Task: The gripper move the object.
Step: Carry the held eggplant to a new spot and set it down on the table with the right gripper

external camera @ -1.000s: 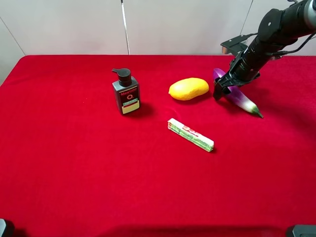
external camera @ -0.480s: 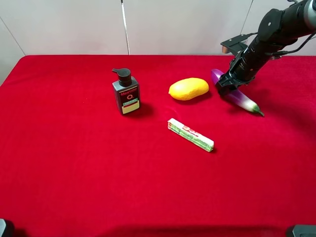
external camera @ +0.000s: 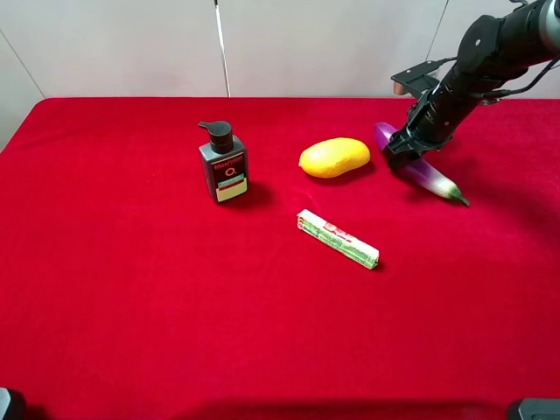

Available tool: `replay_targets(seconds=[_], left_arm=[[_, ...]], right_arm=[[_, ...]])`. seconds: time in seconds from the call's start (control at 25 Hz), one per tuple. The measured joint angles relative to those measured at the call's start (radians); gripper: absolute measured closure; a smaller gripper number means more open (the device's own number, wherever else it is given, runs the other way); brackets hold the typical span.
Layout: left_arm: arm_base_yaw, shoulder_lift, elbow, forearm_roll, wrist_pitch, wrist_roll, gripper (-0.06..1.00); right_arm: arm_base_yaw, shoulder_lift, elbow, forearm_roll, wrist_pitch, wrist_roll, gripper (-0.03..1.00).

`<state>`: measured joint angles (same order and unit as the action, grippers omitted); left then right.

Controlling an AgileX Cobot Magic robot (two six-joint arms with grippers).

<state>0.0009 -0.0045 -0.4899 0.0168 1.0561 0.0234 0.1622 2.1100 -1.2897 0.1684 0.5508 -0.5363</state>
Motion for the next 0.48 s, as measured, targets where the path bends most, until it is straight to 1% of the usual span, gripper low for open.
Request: replay_targets(seconds=[0.28, 0.48], left_arm=[[0.000, 0.000, 0.000, 0.000, 0.000, -0.001, -0.04], [0.000, 0.000, 0.000, 0.000, 0.000, -0.001, -0.04]], right_arm=[[0.000, -0.061, 0.000, -0.007, 0.056, 0.004, 0.58], [0.000, -0.103, 0.000, -0.009, 0.107, 0.041, 0.58]])
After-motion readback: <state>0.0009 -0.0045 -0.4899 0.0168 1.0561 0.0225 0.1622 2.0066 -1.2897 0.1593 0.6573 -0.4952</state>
